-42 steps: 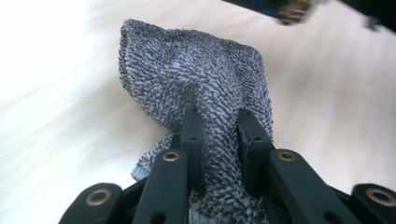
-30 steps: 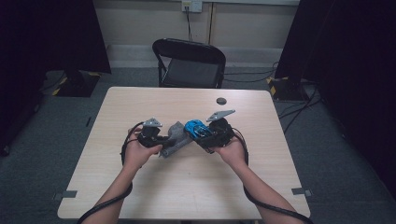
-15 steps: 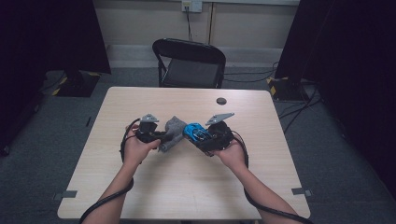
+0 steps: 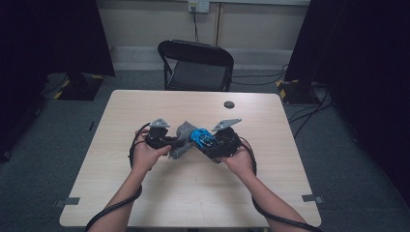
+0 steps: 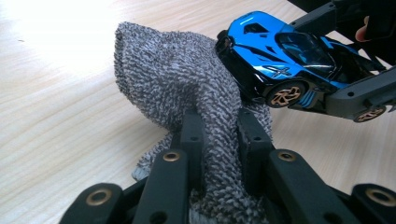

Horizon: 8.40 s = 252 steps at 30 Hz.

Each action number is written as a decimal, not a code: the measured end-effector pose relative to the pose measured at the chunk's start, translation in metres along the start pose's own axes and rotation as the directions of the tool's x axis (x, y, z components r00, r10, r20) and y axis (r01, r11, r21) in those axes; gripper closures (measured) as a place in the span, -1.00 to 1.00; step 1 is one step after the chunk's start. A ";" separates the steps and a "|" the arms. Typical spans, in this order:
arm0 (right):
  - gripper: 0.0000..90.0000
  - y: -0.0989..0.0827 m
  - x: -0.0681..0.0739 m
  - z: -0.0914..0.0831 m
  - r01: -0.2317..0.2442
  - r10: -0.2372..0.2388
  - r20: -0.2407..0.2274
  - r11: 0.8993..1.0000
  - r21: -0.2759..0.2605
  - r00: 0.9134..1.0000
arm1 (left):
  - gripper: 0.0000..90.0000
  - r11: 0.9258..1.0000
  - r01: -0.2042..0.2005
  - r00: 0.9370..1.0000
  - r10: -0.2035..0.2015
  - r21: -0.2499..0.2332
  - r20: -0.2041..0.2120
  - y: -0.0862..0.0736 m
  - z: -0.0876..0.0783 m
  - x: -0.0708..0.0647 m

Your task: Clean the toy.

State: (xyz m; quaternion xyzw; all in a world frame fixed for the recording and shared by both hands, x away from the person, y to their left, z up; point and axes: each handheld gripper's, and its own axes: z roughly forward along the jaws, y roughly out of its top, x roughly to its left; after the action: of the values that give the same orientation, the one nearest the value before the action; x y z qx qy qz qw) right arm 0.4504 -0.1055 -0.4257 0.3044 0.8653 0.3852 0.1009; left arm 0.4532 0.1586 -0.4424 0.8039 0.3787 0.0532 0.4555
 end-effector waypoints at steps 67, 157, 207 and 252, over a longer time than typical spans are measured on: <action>-0.37 0.013 -0.003 0.012 -0.043 0.043 0.003 0.999 -0.024 0.999 | 0.68 0.991 -0.109 0.972 0.091 0.074 0.218 -0.021 0.048 -0.068; -0.37 0.003 0.002 0.000 -0.021 0.021 -0.020 1.000 -0.019 1.000 | 0.68 0.999 -0.033 0.999 0.033 -0.005 0.018 -0.004 0.008 -0.012; -0.37 0.015 -0.008 0.011 -0.086 0.085 -0.017 0.995 -0.042 0.996 | 0.67 0.982 -0.169 0.961 0.146 0.079 0.235 -0.028 0.051 -0.086; -0.37 -0.051 -0.068 -0.028 -0.200 0.201 0.117 0.980 -0.019 0.973 | 0.67 0.996 -0.074 0.996 0.077 0.056 -0.042 -0.047 -0.031 0.006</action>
State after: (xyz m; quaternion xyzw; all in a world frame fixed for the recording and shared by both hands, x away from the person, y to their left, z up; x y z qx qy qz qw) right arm 0.4699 -0.1895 -0.4478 0.4119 0.8213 0.3780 0.1136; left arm 0.4182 0.1981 -0.4624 0.8283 0.3594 0.0777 0.4226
